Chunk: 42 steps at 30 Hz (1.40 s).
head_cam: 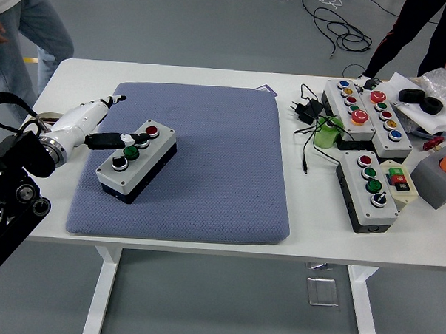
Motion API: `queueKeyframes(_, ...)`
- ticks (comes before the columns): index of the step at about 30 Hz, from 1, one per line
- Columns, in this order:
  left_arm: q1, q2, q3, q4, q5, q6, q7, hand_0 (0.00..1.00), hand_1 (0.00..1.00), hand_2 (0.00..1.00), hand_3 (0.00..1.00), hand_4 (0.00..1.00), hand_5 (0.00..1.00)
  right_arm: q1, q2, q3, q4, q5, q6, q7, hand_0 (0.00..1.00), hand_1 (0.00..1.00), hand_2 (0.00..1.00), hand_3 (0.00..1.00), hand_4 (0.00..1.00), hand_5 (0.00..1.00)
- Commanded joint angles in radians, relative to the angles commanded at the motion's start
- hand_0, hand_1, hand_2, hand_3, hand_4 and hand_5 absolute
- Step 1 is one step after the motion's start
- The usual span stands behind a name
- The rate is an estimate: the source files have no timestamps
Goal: Pick up the button,place it on the desk,press the button,press the button
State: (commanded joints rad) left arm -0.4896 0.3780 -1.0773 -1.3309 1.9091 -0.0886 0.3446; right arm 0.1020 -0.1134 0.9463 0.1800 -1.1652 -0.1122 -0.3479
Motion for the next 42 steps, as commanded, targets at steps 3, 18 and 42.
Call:
queueKeyframes(3, -0.005, -0.012, 0.007, 0.019, 0.002, -0.021, 0.014, 0.998, 0.998, 0.998, 0.998, 0.998, 0.830, 0.001, 0.001, 0.000, 0.000, 0.000, 0.000, -0.001, 0.630, 0.553, 0.628, 0.570, 0.307, 0.255)
queueKeyframes(18, -0.035, -0.013, 0.021, 0.043, 0.023, -0.044, 0.053, 0.981, 0.998, 0.998, 0.998, 0.998, 0.847, 0.037, -0.004, 0.068, 0.000, -0.112, 0.016, -0.012, 0.630, 0.554, 0.627, 0.571, 0.308, 0.256)
queueKeyframes(42, -0.028, -0.067, 0.070, 0.049, 0.058, -0.063, 0.144, 0.972, 0.998, 0.998, 0.998, 0.998, 0.838, 0.011, -0.006, 0.066, 0.000, -0.052, -0.001, -0.003, 0.630, 0.553, 0.628, 0.570, 0.307, 0.257)
